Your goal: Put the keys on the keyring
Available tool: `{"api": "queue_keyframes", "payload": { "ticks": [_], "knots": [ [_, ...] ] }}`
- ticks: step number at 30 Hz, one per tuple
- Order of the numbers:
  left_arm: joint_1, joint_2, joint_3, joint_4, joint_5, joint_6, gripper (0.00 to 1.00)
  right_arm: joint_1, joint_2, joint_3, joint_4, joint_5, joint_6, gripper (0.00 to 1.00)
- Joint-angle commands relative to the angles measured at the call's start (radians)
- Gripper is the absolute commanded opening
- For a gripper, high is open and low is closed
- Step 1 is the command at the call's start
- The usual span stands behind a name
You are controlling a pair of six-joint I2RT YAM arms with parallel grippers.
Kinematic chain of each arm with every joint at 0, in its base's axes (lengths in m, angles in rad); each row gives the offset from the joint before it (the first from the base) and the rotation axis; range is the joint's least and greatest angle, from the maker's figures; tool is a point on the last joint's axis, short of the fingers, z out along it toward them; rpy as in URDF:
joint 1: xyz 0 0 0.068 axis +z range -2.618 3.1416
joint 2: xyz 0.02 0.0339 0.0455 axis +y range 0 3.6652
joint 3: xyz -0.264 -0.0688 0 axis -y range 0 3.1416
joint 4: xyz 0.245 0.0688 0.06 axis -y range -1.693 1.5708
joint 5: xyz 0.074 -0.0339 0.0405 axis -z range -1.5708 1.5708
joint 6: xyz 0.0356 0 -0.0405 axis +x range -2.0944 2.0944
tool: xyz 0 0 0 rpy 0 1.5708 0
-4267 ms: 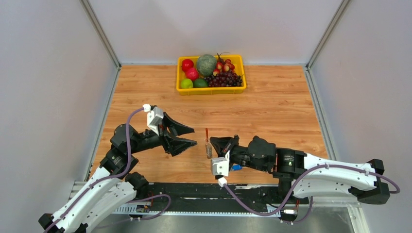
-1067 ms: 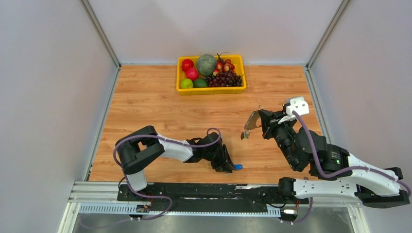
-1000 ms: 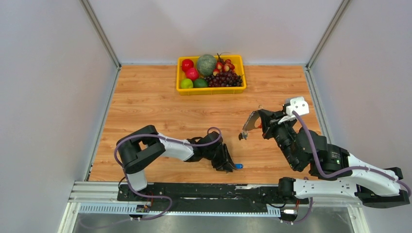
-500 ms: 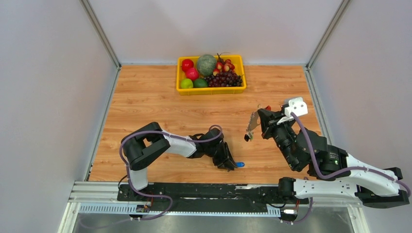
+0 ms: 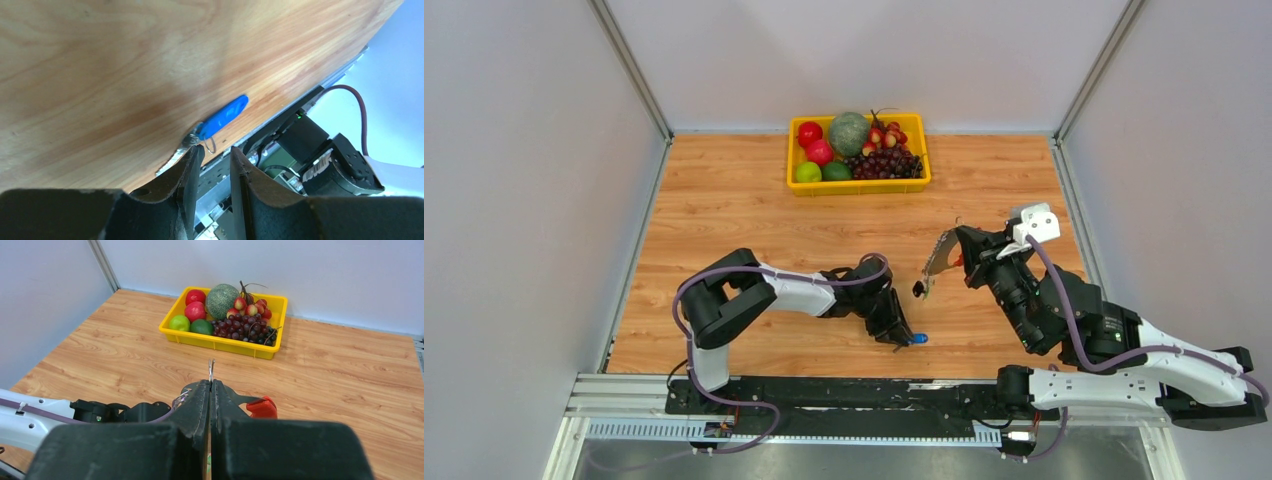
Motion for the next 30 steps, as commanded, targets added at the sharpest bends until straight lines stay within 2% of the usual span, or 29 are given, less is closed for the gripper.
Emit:
{"api": "queue_keyframes", "payload": {
  "ticks": [1,11,21,26,30],
  "knots": [
    [0.004,0.026,0.021,-0.047,0.005,-0.014,0.37,0.003,-0.020,-0.004,0.060,-0.008,-0.029,0.00],
    [0.005,0.064,0.053,-0.047,0.016,-0.012,0.34,0.002,-0.032,-0.015,0.067,-0.013,-0.034,0.00],
    [0.007,0.073,0.047,-0.032,0.027,-0.019,0.02,0.003,-0.042,-0.023,0.073,-0.012,-0.041,0.00],
    [0.009,0.041,0.058,-0.045,-0.004,0.030,0.00,0.003,-0.038,-0.023,0.073,-0.025,-0.046,0.00],
    [0.016,-0.029,0.076,-0.116,-0.054,0.111,0.00,0.002,-0.042,-0.016,0.068,-0.038,-0.047,0.00]
  ]
}}
